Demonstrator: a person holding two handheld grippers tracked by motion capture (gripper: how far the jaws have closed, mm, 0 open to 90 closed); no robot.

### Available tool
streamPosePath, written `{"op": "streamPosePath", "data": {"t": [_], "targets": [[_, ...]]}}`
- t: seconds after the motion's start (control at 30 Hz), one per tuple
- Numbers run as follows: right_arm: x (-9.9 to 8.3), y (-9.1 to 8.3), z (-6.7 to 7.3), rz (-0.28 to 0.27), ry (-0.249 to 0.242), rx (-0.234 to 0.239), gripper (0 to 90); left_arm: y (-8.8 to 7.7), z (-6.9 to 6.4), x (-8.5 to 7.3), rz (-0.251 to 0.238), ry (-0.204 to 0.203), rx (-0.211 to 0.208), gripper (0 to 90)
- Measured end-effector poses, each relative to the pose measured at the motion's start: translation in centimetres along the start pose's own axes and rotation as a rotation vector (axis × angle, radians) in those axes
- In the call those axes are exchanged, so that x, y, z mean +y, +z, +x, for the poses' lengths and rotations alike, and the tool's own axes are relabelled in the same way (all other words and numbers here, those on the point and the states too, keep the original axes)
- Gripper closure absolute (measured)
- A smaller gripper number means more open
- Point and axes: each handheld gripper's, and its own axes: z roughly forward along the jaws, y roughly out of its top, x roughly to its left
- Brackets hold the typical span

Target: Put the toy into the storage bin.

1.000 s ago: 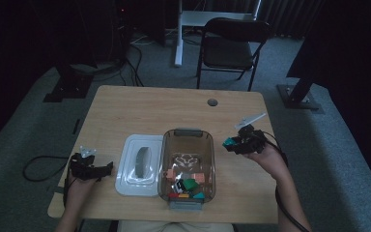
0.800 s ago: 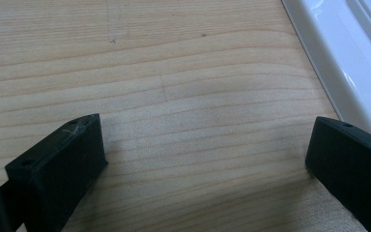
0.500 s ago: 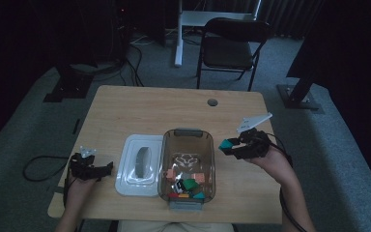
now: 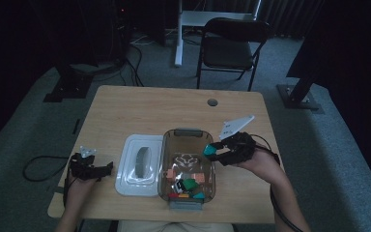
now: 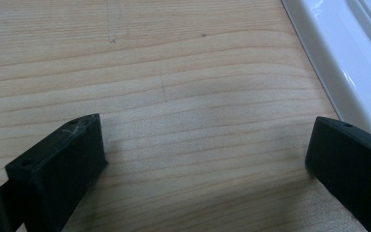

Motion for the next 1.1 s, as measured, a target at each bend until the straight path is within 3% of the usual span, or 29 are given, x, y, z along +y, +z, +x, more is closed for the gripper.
{"op": "streamPosePath", "data": {"t": [0.33, 0.7, 0.9, 1.1], "targets": [[1.7, 3.0, 1.6, 0.066, -0.081, 0.067, 58.4, 0.0, 0.0, 0.0, 0.000, 0.001, 0.000, 0.9], [1.7, 7.5, 2.9, 0.167, -0.114, 0.148, 58.4, 0.0, 0.0, 0.0, 0.001, 0.001, 0.000, 0.9], [1.8, 9.8, 3.9, 0.242, -0.147, 0.173, 58.3, 0.0, 0.0, 0.0, 0.000, 0.000, 0.000, 0.9], [1.7, 11.2, 4.4, 0.302, -0.165, 0.169, 58.3, 0.0, 0.0, 0.0, 0.000, 0.001, 0.000, 0.9]]}}
